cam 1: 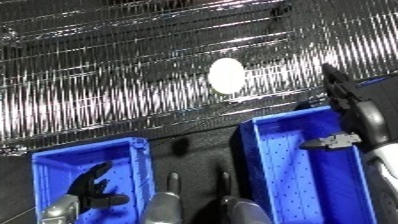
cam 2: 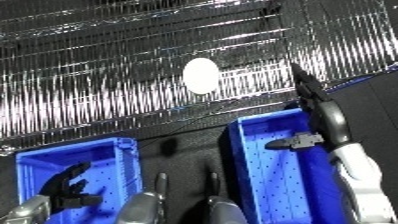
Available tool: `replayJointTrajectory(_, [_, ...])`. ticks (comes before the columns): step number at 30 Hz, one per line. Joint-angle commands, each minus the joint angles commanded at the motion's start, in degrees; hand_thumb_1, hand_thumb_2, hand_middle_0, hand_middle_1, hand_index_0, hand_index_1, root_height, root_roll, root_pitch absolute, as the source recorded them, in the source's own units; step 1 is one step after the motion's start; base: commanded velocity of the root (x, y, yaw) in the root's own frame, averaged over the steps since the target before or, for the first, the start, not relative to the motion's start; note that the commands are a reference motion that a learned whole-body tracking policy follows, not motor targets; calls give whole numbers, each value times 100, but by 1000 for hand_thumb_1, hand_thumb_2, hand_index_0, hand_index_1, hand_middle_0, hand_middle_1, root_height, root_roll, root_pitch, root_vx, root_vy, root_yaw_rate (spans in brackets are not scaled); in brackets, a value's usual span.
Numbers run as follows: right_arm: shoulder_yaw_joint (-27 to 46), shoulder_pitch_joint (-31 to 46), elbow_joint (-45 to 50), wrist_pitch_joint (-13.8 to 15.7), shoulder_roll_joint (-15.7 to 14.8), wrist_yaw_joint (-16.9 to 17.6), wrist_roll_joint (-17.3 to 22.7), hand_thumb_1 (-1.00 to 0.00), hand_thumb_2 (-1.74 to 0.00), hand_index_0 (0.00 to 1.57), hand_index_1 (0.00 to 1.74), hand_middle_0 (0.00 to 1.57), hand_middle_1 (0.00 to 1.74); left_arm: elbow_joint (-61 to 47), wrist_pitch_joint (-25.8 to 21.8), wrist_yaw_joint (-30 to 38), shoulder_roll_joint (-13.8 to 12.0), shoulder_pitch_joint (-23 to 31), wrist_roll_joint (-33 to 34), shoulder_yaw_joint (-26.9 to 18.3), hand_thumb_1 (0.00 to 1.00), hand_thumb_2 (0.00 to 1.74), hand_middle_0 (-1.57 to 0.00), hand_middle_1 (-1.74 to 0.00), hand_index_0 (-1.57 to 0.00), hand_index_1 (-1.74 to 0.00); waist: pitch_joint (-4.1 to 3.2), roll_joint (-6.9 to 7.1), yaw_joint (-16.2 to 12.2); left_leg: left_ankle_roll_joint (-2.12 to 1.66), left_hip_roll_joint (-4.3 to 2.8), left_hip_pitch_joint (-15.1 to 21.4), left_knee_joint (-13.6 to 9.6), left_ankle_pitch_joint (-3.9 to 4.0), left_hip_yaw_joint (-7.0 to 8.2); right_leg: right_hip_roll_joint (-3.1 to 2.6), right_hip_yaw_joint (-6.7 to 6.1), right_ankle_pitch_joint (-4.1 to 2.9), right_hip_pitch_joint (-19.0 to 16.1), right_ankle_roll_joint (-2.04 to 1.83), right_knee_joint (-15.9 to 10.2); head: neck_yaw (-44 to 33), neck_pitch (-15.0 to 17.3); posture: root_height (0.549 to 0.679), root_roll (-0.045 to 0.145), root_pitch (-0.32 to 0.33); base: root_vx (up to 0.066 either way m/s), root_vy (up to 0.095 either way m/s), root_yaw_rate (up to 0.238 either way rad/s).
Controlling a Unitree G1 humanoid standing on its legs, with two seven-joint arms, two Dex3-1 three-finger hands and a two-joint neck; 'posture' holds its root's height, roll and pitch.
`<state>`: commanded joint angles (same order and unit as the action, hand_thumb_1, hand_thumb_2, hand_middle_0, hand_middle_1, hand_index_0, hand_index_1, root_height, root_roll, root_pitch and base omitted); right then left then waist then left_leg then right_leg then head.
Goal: Pick up the object and place it into the box
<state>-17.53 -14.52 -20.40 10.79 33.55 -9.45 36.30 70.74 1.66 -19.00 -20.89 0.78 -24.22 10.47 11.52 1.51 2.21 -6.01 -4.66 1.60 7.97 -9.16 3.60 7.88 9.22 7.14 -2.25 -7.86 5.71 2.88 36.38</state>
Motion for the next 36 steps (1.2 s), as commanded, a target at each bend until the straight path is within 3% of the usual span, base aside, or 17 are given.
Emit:
replayJointTrajectory(7, [-32,-512,-14,-40,101,205,-115,0,0,0,0,0,0,-182,-59,-38,-129,-209,-220,138,0,0,0,0,0,0,480,-58,-26,26,143,-558,771,-179,-171,54,-115,255,520,58,796,141,-620,672,29,-29,-70,19,22])
replayJointTrajectory(15, [-179,-1038,-14,-216,196,347,-242,0,0,0,0,0,0,-406,-87,9,-229,-451,-488,288,0,0,0,0,0,0,857,-96,-24,55,231,-1322,1720,-436,-279,135,-211,472,1248,112,1760,296,-1151,667,40,-21,-79,5,68])
replayJointTrajectory(23, [-333,-1474,-28,-356,204,333,-260,0,0,0,0,0,0,-458,-43,42,-231,-548,-616,357,0,0,0,0,0,0,1091,-162,-19,106,263,-1971,2482,-650,-295,148,-318,691,1914,162,2624,384,-1447,656,45,-11,-47,15,47])
replayJointTrajectory(29, [-404,-1744,-3,-393,211,293,-241,0,0,0,0,0,0,-493,-35,66,-191,-560,-671,399,0,0,0,0,0,0,1184,-183,-6,131,271,-2331,2924,-795,-266,166,-405,887,2373,185,3256,491,-1577,646,49,-4,-24,16,30])
replayJointTrajectory(36, [-449,-1994,60,-442,247,301,-221,0,0,0,0,0,0,-613,-65,100,-182,-524,-744,429,0,0,0,0,0,0,1260,-229,32,151,264,-2634,3297,-914,-251,179,-465,1022,2742,197,3730,636,-1911,637,50,2,8,17,40])
